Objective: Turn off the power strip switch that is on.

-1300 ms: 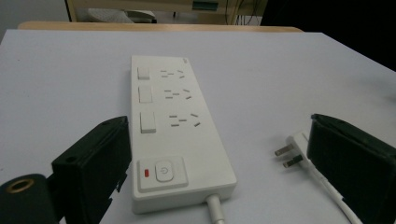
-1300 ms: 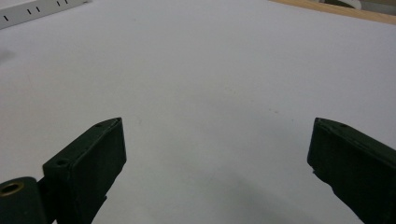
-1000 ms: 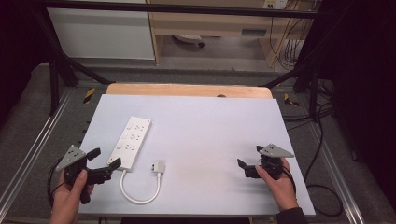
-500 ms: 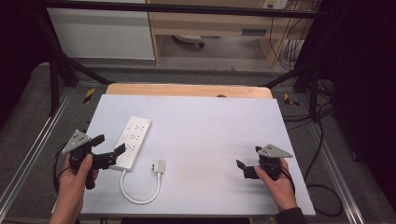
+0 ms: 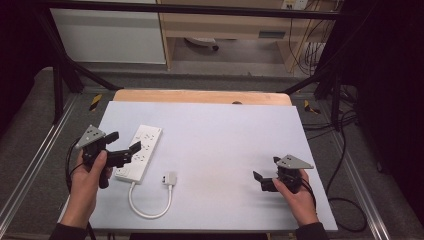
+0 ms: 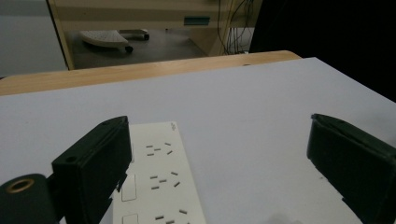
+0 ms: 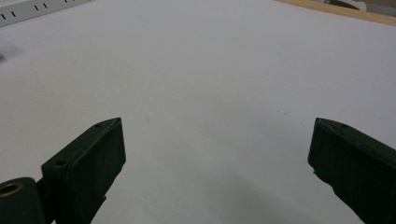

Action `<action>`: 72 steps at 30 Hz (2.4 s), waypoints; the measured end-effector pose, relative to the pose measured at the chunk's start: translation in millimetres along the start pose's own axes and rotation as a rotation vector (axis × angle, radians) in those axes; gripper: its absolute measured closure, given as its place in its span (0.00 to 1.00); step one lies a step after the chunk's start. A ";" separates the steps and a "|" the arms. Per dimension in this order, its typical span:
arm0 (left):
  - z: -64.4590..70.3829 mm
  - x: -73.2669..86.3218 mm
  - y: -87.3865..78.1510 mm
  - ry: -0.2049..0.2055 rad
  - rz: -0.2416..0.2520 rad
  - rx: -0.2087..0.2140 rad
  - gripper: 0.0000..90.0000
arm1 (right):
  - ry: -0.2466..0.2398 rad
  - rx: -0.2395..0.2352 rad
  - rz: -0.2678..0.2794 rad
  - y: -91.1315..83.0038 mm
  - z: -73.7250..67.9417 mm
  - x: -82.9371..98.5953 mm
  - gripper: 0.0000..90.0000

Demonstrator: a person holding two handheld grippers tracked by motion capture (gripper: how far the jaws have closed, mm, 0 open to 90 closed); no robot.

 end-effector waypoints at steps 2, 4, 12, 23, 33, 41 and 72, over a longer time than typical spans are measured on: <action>-1.8 -0.2 3.2 0.004 -0.007 -0.006 0.07 | 0.000 -0.001 0.001 0.0 -0.2 -0.1 0.05; -3.4 -0.3 5.7 0.005 -0.014 -0.007 0.07 | 0.000 -0.002 0.001 0.1 -0.3 -0.1 0.05; -5.4 -1.4 16.3 0.034 -0.045 -0.011 0.07 | -0.004 -0.006 0.001 -0.4 -1.8 -0.4 0.05; -14.6 -4.0 23.9 0.025 -0.083 -0.007 0.07 | -0.002 -0.003 0.006 -1.1 -0.8 -0.9 0.05; -47.0 -3.1 12.6 -0.048 -0.094 -0.056 0.08 | -0.006 -0.010 0.004 -1.2 -3.0 -1.0 0.05; -66.1 4.3 12.0 -0.079 -0.119 -0.091 0.09 | -0.012 -0.009 0.003 -1.4 -3.0 -0.9 0.05; -69.7 35.7 31.4 -0.041 -0.248 -0.078 0.73 | -0.013 -0.009 0.003 -1.7 -3.1 -0.6 0.05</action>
Point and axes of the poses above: each handheld gripper's, and its own axes: y roughly forward along the jaws, x roughly out of its underside, z roughly to its right, the point moved 10 cm from there along y, roughly forward along the jaws, and after that the axes turned 12 degrees about x, right-handed, at the moved point
